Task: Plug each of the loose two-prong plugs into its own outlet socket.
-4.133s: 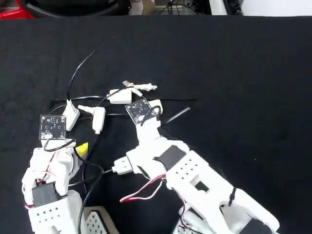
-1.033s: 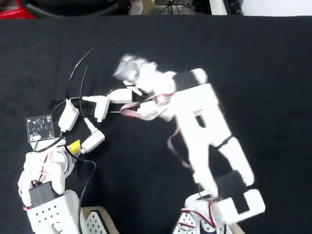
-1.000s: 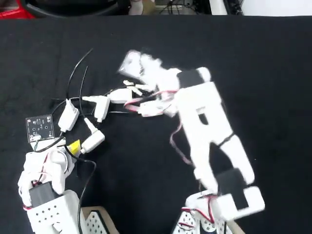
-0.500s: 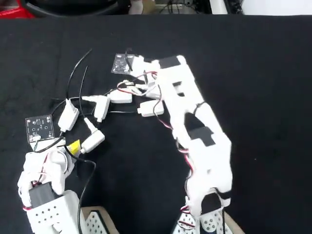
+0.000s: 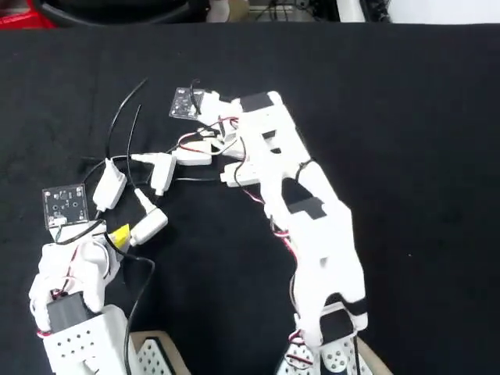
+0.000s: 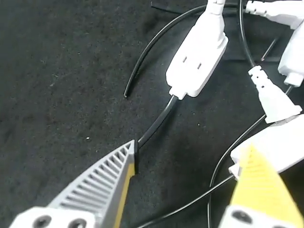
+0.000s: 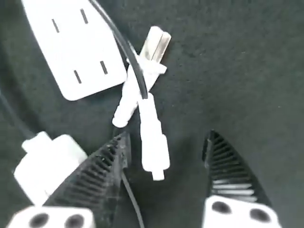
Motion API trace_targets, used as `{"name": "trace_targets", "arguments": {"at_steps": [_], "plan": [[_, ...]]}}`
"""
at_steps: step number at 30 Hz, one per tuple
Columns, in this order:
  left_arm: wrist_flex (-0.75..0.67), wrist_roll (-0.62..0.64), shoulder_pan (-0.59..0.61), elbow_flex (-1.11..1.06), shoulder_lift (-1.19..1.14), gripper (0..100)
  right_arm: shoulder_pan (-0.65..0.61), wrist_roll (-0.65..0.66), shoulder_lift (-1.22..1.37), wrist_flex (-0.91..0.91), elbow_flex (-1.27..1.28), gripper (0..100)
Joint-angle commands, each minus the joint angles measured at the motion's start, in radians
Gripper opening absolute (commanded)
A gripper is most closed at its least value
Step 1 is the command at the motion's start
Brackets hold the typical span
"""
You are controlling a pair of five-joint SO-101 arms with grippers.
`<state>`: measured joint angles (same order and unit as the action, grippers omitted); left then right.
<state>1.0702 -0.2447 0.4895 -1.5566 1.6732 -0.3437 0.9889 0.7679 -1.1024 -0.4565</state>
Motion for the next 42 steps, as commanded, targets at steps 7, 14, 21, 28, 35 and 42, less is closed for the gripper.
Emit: {"name": "trace_targets", "arguments": {"at_steps": [7,14,21,28,35,42], "plan": [[-0.017,0.005,-0.004,0.027,0.008,34,-0.005,-0.011,0.044,0.046,-0.053,5.2],[-0.017,0.005,-0.005,0.022,0.008,34,-0.009,-0.015,0.001,-0.008,-0.056,1.1],[-0.038,-0.025,-0.010,0.007,0.008,34,-0.009,-0.078,-0.197,-0.279,-0.133,1.1],[-0.038,-0.026,-0.010,0.005,0.008,34,-0.008,-0.080,-0.397,-0.632,-0.174,1.1],[-0.038,-0.026,-0.012,0.005,0.008,34,0.086,-0.192,-0.690,-0.664,0.180,1.1],[-0.037,-0.026,-0.012,0.007,0.008,34,0.095,-0.192,-1.049,-0.634,0.822,1.1]]}}
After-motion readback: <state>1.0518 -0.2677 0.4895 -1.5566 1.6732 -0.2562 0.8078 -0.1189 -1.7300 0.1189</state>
